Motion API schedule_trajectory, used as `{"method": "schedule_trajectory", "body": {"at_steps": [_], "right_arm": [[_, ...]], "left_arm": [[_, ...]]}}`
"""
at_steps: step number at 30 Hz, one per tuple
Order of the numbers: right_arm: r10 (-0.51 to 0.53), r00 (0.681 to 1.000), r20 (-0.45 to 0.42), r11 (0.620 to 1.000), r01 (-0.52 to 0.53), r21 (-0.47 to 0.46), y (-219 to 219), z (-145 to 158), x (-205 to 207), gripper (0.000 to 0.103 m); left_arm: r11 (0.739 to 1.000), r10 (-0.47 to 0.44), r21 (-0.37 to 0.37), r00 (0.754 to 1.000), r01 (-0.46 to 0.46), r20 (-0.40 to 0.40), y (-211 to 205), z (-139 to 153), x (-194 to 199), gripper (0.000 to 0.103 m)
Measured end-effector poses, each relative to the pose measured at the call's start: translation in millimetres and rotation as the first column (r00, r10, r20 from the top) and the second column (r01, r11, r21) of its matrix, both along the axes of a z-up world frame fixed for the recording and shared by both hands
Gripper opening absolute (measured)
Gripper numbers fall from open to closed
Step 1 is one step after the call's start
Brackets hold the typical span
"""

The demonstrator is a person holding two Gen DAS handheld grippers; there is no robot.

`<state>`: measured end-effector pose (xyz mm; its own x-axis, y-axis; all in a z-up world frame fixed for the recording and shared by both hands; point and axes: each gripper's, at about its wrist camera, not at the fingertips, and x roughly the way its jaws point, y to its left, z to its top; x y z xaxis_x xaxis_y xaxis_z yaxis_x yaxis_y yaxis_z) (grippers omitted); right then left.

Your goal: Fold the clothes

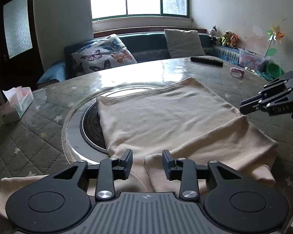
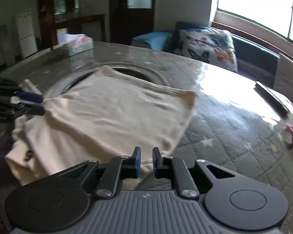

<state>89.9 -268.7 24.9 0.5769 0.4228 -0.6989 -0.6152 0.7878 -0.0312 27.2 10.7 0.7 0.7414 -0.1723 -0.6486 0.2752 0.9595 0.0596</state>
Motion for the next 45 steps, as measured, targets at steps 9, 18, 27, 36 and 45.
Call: {"method": "schedule_trajectory", "body": {"at_steps": [9, 18, 27, 36, 45], "right_arm": [[0.024, 1.000, 0.009, 0.998, -0.023, -0.058, 15, -15, -21, 0.011], [0.140, 0.990, 0.024, 0.990, -0.140, -0.020, 54, -3, -49, 0.022], [0.285, 0.958, -0.019, 0.958, -0.285, -0.005, 122, -17, -59, 0.022], [0.237, 0.970, -0.049, 0.970, -0.234, 0.063, 151, -19, -31, 0.022], [0.241, 0.969, -0.052, 0.968, -0.236, 0.081, 159, -18, -22, 0.023]], "left_arm": [[1.000, 0.006, 0.028, 1.000, -0.006, 0.006, 7, -1, -21, 0.043], [0.988, 0.152, -0.009, 0.988, -0.152, 0.038, 47, 11, -36, 0.049], [0.924, 0.382, -0.049, 0.924, -0.380, 0.031, 113, 14, -48, 0.049], [0.834, 0.546, -0.093, 0.838, -0.544, -0.003, 167, 8, -57, 0.049], [0.745, 0.653, -0.137, 0.756, -0.653, -0.048, 195, 2, -49, 0.047]]}}
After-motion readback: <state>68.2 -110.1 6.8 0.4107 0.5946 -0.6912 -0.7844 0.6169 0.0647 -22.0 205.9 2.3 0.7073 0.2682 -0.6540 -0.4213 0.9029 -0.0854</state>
